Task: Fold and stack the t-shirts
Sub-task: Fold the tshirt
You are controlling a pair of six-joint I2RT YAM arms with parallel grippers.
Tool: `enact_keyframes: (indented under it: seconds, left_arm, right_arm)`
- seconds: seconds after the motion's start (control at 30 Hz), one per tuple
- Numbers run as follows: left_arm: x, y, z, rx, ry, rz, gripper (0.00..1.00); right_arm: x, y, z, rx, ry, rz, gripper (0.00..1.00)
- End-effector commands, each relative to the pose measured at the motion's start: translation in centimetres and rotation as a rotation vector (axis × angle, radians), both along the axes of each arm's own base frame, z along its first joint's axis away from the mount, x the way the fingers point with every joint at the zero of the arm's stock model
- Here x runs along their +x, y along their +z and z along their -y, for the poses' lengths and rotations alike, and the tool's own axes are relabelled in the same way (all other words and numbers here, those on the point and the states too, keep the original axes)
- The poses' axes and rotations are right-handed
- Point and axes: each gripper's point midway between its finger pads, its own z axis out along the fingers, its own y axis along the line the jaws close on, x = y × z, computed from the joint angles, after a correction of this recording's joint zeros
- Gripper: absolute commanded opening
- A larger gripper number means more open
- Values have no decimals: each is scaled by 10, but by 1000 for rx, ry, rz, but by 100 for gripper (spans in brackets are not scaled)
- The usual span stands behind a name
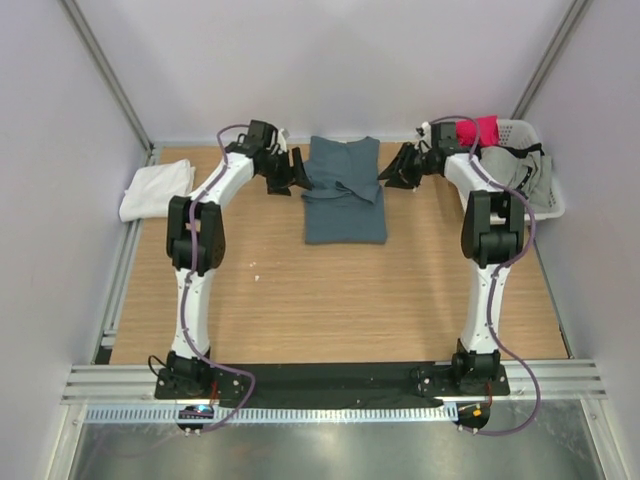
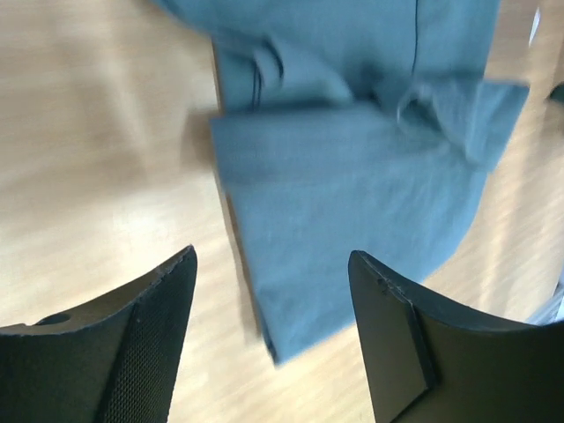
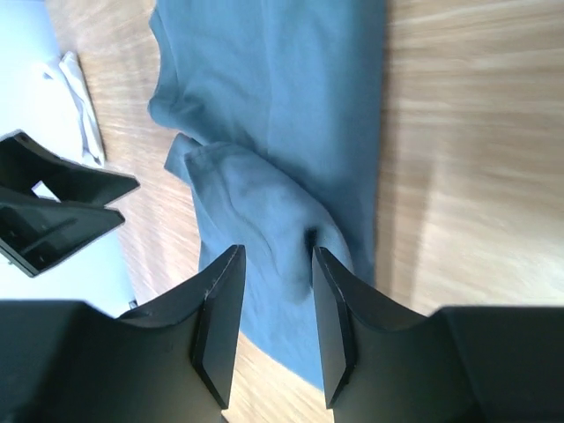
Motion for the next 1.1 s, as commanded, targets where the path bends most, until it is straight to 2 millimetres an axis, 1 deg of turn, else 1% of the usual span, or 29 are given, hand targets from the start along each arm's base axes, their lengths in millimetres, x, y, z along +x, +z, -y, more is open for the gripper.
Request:
enact_keyframes:
  seconds: [0.0, 0.03, 0.07, 0.1, 0.13, 0.17, 0.27, 0.3, 0.37, 0.47, 0.53, 0.7, 0.77, 0.9, 1.0, 1.03, 1.07]
  left_arm:
    - [-28, 49, -7, -20, -39, 37, 72]
    - [-37, 46, -8, -29, -38, 4, 72]
    - [-53, 38, -9, -36, -42, -42, 72]
    - [-63, 36, -6, -67, -45, -79, 72]
    - [-70, 31, -5, -86, -51, -105, 72]
    - [-83, 21, -5, -95, -56, -153, 72]
    - [-97, 9, 0, -148, -46, -225, 72]
    - [-105, 0, 0, -155, -43, -261, 72]
    - [-109, -4, 4, -190, -38, -290, 71]
    - [-115, -22, 5, -195, -22, -342, 71]
    - [-115, -30, 6, -196, -18, -354, 71]
    - [-108, -39, 11, -198, -16, -354, 71]
    - [-107, -44, 13, -194, -19, -361, 71]
    - [-107, -50, 17, -192, -24, -369, 71]
    - [-105, -55, 19, -188, -24, -373, 71]
    - [-104, -56, 20, -187, -23, -375, 70]
    - [-104, -58, 20, -185, -21, -377, 70]
  right_arm:
    - [-30, 42, 37, 17, -26, 2, 43]
    - [-43, 46, 38, 21, -14, -8, 43]
    - [-59, 42, 39, 34, -4, -51, 43]
    - [-82, 28, 39, 36, 2, -109, 43]
    - [-96, 21, 37, 39, 19, -140, 43]
    - [-118, 5, 34, 62, 28, -207, 43]
    - [-137, -10, 30, 89, 30, -264, 43]
    - [-144, -17, 29, 97, 30, -288, 43]
    - [-146, -20, 25, 127, 31, -307, 44]
    - [-145, -27, 23, 138, 31, -323, 44]
    - [-143, -30, 22, 144, 26, -333, 44]
    - [-131, -35, 16, 148, 26, -315, 45]
    - [-129, -37, 14, 145, 24, -318, 45]
    - [-130, -40, 5, 140, 47, -325, 47]
    - [-130, -46, 4, 136, 48, -331, 48]
    - [-134, -49, -9, 129, 76, -337, 48]
    - [-134, -50, -11, 127, 79, -341, 48]
